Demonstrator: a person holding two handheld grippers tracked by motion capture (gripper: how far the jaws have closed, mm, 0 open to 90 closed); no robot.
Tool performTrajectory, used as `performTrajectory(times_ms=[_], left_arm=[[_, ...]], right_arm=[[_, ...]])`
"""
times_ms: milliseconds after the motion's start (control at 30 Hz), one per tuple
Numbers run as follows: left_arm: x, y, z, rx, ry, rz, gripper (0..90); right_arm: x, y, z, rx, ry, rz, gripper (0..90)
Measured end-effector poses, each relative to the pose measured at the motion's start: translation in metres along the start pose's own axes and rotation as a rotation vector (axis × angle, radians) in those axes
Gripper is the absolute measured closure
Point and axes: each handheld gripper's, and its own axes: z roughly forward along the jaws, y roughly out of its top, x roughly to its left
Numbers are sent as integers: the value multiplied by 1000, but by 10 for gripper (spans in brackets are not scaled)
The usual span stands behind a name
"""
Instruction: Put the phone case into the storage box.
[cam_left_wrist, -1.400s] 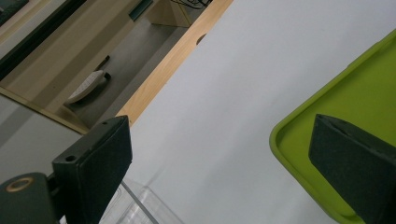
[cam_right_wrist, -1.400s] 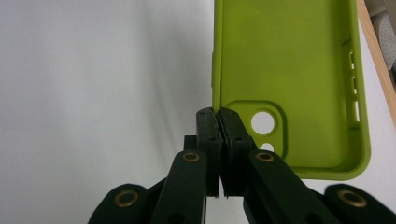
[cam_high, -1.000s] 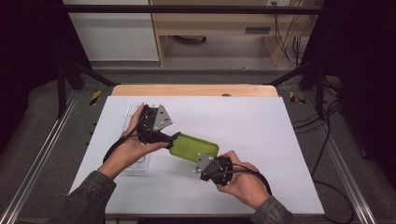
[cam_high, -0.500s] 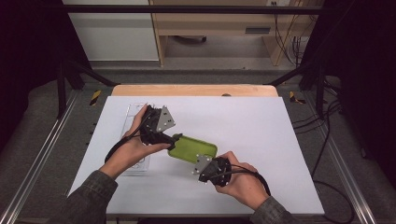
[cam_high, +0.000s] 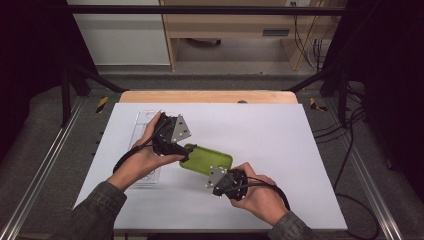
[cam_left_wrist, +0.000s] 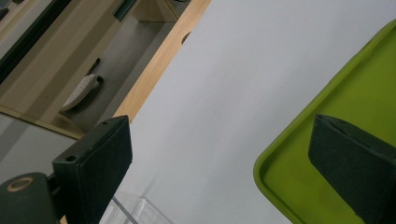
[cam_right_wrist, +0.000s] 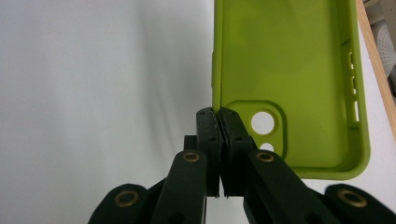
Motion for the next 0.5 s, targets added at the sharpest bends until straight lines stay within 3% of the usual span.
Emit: performTrajectory(times_ms=[500], left_arm=[[1,5,0,21,-16,49,92]], right_arm=[[1,3,1,4,-3,-11,880]])
